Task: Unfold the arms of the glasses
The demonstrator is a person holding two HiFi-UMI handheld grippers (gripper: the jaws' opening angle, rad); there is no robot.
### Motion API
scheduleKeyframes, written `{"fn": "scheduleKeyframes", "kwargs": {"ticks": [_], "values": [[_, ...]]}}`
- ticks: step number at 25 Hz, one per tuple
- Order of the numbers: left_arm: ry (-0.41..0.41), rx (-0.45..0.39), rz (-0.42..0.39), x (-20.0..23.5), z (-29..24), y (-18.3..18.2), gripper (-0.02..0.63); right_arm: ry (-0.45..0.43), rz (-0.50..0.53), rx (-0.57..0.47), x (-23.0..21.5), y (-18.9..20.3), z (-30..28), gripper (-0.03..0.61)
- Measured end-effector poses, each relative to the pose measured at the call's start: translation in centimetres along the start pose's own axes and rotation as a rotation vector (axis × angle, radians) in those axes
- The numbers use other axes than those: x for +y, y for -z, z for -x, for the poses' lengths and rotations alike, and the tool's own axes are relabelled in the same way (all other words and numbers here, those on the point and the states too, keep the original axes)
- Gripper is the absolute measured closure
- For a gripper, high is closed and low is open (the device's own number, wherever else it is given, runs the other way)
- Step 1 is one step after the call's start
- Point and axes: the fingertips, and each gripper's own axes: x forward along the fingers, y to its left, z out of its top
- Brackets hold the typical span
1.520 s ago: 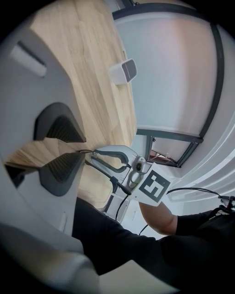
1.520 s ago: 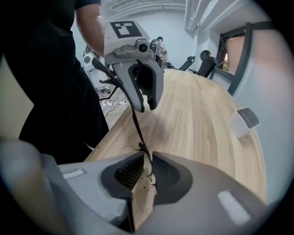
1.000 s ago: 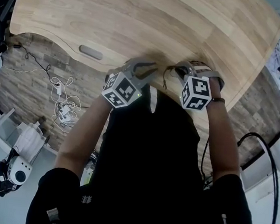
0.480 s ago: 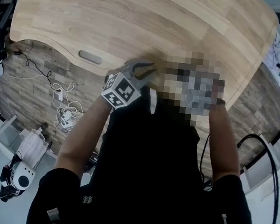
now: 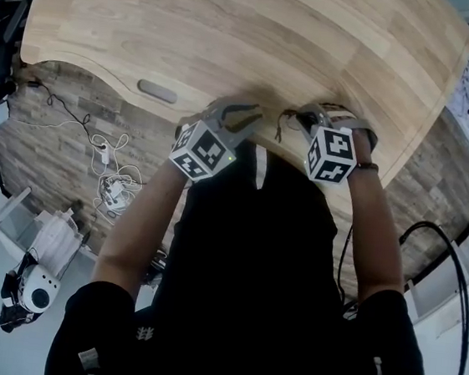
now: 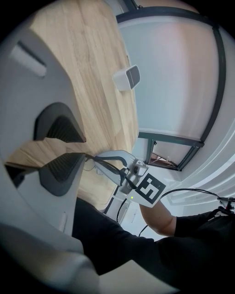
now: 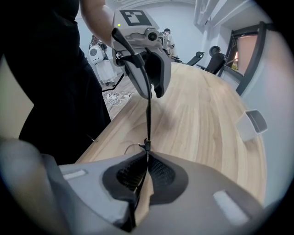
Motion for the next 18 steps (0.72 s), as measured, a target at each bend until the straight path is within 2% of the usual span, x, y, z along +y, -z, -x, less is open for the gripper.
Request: {"fn": "scheduleKeyframes", "kwargs": {"ticks": [10, 18], "values": [[0.0, -0.012, -0.012, 0.3, 0.0, -1.0, 0.537, 0.047, -0.044, -0.062, -0.5, -0.1, 2.5, 0.566], [0.002, -0.021, -0.036, 0.5, 0.1, -3.0, 0.537, 0.108, -0.117, -0.132, -1.3, -0.1, 4.8, 0.566]]}}
